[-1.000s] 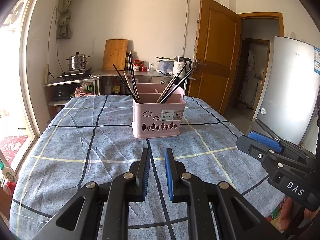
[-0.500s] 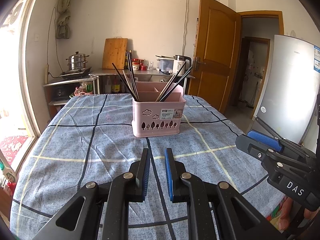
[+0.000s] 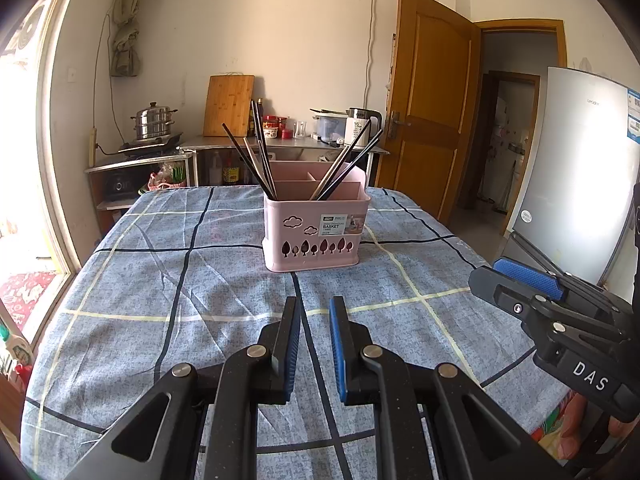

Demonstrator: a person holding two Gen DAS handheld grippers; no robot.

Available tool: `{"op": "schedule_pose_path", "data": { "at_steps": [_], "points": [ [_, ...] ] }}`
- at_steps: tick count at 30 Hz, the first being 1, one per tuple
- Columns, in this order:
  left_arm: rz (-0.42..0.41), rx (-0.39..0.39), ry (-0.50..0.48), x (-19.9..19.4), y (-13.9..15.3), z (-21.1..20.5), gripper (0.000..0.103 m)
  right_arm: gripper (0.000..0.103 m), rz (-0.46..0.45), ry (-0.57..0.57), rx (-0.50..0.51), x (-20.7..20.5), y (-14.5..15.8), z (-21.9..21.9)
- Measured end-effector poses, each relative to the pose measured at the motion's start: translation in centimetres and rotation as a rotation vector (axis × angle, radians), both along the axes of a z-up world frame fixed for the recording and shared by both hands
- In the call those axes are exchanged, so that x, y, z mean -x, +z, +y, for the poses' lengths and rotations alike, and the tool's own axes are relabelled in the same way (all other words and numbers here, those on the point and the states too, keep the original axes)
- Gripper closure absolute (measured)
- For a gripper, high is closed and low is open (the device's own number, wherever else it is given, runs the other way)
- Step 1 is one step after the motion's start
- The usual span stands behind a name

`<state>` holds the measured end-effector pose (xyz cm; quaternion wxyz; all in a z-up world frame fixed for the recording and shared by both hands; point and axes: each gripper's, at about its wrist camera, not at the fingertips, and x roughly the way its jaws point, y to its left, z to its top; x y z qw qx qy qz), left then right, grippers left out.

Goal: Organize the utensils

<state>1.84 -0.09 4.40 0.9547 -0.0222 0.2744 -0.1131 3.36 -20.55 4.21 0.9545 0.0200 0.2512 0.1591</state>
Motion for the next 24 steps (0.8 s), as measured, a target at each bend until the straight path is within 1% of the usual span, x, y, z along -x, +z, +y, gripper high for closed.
{"op": "schedule_pose_path", "data": {
  "at_steps": [11, 24],
  "points": [
    [0.005, -0.019, 0.011, 0.1, -0.01, 0.07, 0.089, 0.065, 0.001, 0.001, -0.001, 0.11, -0.06, 0.11],
    [0.001, -0.026, 0.0, 0.4, -0.1, -0.16, 0.089, 0.065, 0.003, -0.001, 0.002, 0.16, -0.08, 0.13]
  ]
}}
